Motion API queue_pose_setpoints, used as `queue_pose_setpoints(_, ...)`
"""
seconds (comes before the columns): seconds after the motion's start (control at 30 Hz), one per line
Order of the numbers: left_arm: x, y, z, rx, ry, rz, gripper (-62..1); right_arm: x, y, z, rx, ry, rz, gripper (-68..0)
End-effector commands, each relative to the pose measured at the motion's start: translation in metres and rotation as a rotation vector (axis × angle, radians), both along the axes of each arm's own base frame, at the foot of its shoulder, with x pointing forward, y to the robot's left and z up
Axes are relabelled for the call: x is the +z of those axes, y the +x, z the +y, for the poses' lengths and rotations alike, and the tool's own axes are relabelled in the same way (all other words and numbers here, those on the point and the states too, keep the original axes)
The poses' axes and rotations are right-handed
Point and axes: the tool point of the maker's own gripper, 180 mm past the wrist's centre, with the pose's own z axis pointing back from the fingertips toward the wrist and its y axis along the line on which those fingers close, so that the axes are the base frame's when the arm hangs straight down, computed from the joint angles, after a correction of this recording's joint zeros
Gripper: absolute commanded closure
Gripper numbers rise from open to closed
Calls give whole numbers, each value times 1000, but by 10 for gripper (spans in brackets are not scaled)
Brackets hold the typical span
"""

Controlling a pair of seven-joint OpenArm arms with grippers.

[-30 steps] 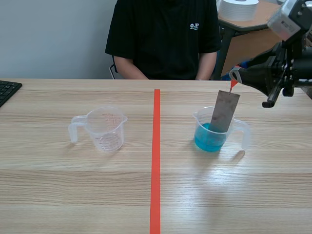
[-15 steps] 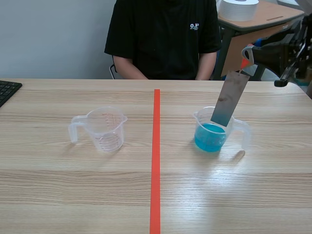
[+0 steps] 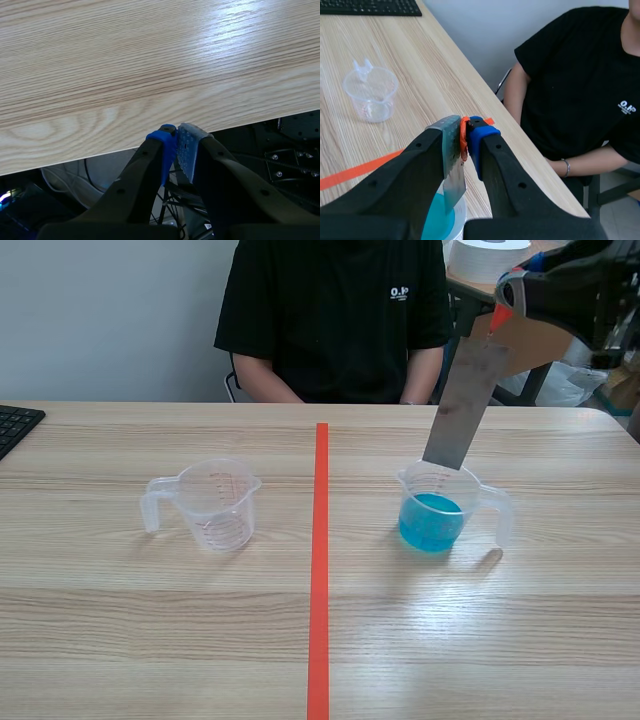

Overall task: Do the redox reaction experiment.
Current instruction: 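Raise the plate and point at it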

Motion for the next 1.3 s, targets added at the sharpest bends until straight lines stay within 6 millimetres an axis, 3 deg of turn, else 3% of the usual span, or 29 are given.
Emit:
queue_pose_setpoints(0.0, 2, 1, -1, -3, -6, -8, -49, 18, 1, -4, -1, 4, -35, -17)
queue_pose_setpoints(0.73, 2, 1, -2, 5, -15, -6, -49, 46, -17, 3, 56, 18, -41, -17)
queue_pose_setpoints(1.1, 1, 0, -4, -2, -23, -3, -49, 45, -17, 2, 52, 12, -31, -17)
queue_pose_setpoints(1.27, 16, 14, -5, -81, 1, -95, -49, 46, -17, 2, 53, 16, -31, -17)
